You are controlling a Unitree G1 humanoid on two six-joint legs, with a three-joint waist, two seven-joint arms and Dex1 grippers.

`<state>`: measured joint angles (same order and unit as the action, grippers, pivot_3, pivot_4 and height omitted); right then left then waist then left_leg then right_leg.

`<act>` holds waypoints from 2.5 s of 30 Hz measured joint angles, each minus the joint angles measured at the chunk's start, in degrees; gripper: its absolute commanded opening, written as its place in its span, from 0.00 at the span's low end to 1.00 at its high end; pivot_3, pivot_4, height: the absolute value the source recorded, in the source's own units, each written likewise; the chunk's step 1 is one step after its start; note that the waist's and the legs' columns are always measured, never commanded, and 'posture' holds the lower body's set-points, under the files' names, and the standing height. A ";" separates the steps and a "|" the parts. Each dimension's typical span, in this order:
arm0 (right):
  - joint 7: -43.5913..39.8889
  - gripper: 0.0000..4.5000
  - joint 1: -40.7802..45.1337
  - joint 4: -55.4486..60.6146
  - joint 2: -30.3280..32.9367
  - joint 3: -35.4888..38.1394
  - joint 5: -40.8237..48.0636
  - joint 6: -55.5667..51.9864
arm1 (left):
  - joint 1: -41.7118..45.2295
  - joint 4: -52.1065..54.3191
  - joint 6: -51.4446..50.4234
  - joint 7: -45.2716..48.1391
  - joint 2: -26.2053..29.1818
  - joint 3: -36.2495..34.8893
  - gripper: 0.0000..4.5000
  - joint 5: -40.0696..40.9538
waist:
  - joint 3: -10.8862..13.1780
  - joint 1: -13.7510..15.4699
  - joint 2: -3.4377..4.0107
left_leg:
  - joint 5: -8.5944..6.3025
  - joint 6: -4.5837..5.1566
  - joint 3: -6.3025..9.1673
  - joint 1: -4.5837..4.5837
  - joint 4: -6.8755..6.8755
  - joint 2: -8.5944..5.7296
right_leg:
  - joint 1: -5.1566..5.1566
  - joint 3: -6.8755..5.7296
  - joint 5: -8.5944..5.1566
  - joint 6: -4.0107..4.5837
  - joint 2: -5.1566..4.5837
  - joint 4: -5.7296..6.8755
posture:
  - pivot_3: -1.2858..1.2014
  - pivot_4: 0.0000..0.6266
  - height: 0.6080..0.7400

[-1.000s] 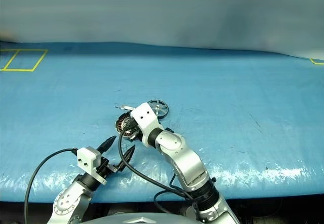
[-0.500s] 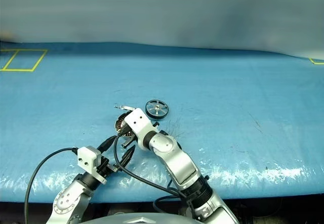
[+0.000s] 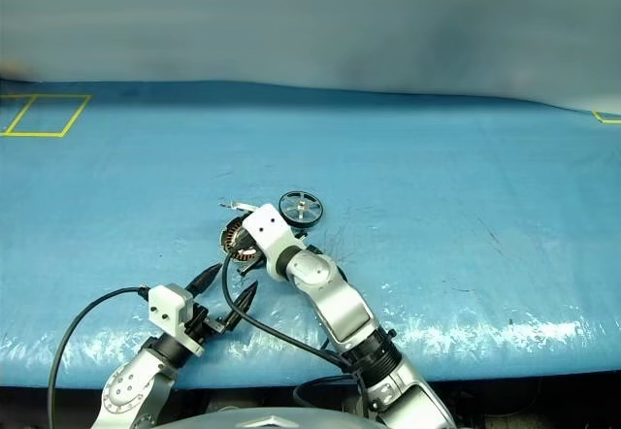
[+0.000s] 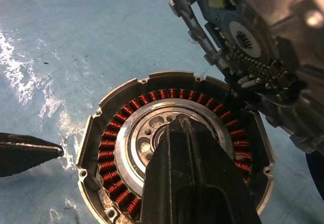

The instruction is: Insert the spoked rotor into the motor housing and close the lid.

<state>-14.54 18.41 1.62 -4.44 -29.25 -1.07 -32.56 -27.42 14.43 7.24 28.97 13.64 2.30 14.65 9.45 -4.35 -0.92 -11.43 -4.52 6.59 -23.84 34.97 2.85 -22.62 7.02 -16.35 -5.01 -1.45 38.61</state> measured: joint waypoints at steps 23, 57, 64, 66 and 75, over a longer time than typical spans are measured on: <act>-10.11 0.00 -3.14 21.69 12.49 1.69 5.29 -14.55 | 0.07 0.10 -0.64 -0.17 0.02 0.78 1.00 -0.04 | 0.03 0.27 0.04 | 0.00 0.00 0.00 -0.01 0.08 -0.02 | 0.02 0.01 -0.01 0.00 -0.02 0.01 | 0.52 0.24 1.00; -24.48 0.56 22.04 -8.19 20.83 7.88 8.59 -16.35 | -0.46 -0.78 1.29 -0.18 -0.59 0.42 1.00 0.06 | 0.22 -0.13 0.30 | -0.02 0.03 -0.01 -0.03 0.00 -0.04 | 0.01 0.01 0.11 -0.18 0.00 0.04 | 0.52 0.24 1.00; -25.30 0.56 23.96 -12.92 19.90 6.69 6.29 -13.51 | -0.71 -0.88 2.27 -0.30 -1.41 0.47 1.00 0.01 | 0.23 -0.24 0.31 | -0.01 0.03 -0.02 -0.02 0.03 -0.03 | 0.02 0.01 0.10 -0.17 0.00 0.05 | 0.52 0.24 1.00; -25.23 0.56 24.90 -14.55 19.52 6.46 5.70 -12.88 | -0.70 -0.88 2.29 -0.45 -1.96 0.55 1.00 0.00 | 0.23 -0.23 0.31 | -0.01 0.03 -0.02 -0.02 0.03 -0.04 | 0.03 0.01 0.12 -0.19 0.00 0.05 | 0.52 0.24 1.00; -25.98 0.32 26.12 -15.85 19.64 5.53 3.71 -11.74 | -0.66 -0.88 2.28 -1.16 -2.38 1.42 1.00 -0.25 | 0.22 -0.22 0.31 | -0.01 0.03 -0.01 0.05 0.04 -0.04 | 0.10 0.01 0.10 -0.17 0.00 0.05 | 0.52 0.24 1.00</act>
<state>-40.52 44.53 -14.22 15.20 -23.72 2.64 -44.30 -28.09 13.55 9.52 27.81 11.25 3.72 14.40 9.67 -4.57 -0.61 -11.45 -4.49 6.58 -23.79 35.01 2.81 -22.52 7.03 -16.25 -5.18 -1.45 38.65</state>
